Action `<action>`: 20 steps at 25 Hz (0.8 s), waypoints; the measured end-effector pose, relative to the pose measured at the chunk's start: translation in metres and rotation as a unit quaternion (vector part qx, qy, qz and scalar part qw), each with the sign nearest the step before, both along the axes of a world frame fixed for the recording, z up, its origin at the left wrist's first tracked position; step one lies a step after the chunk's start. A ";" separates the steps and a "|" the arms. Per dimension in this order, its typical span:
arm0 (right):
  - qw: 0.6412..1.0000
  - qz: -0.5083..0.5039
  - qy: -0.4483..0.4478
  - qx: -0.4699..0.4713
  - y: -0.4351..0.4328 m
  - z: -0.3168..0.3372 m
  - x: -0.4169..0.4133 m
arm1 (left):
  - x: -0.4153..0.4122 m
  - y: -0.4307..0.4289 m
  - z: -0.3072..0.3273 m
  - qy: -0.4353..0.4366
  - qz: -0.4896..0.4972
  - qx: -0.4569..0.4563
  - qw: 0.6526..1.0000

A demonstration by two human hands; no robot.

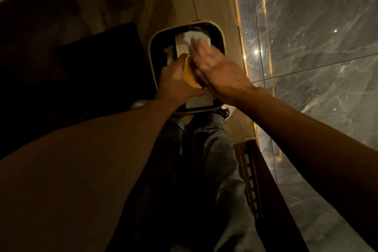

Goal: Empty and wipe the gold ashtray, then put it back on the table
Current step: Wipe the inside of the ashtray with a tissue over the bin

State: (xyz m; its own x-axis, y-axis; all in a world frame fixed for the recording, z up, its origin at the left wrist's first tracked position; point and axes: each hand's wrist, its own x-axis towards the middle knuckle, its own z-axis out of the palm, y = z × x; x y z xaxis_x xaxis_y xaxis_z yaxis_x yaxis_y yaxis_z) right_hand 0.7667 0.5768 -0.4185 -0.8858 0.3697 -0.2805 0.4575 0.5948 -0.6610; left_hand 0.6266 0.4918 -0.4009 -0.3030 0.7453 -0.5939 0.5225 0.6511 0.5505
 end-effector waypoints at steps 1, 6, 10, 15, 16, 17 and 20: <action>0.999 0.036 -0.025 -0.022 -0.001 -0.002 0.002 | 0.001 0.001 0.000 0.002 -0.003 -0.006 1.000; 1.000 -0.021 0.005 0.020 -0.001 0.002 0.001 | 0.002 0.002 0.001 -0.007 0.013 0.006 1.000; 0.999 0.022 -0.004 0.027 -0.006 0.001 0.005 | 0.005 0.001 0.003 -0.003 0.019 -0.004 1.000; 0.999 0.031 -0.041 -0.010 -0.008 -0.003 0.008 | 0.005 -0.001 0.002 -0.008 0.016 -0.009 1.000; 0.997 0.037 -0.053 -0.030 -0.007 -0.006 0.009 | 0.006 -0.002 0.003 -0.010 0.016 -0.009 1.000; 0.997 0.008 -0.047 -0.056 -0.005 -0.005 0.007 | 0.005 -0.002 0.005 -0.009 0.019 -0.009 1.000; 0.959 -0.209 -0.005 -0.193 0.001 0.006 0.004 | -0.001 0.001 0.000 0.002 0.016 -0.015 1.000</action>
State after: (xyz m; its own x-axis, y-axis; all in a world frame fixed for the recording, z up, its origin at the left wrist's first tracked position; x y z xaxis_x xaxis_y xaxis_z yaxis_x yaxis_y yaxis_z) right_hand 0.7705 0.5779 -0.4129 -0.6793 0.5590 -0.4754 0.6097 0.0695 -0.7895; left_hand 0.6260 0.4931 -0.4008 -0.3293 0.7174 -0.6139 0.5034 0.6835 0.5286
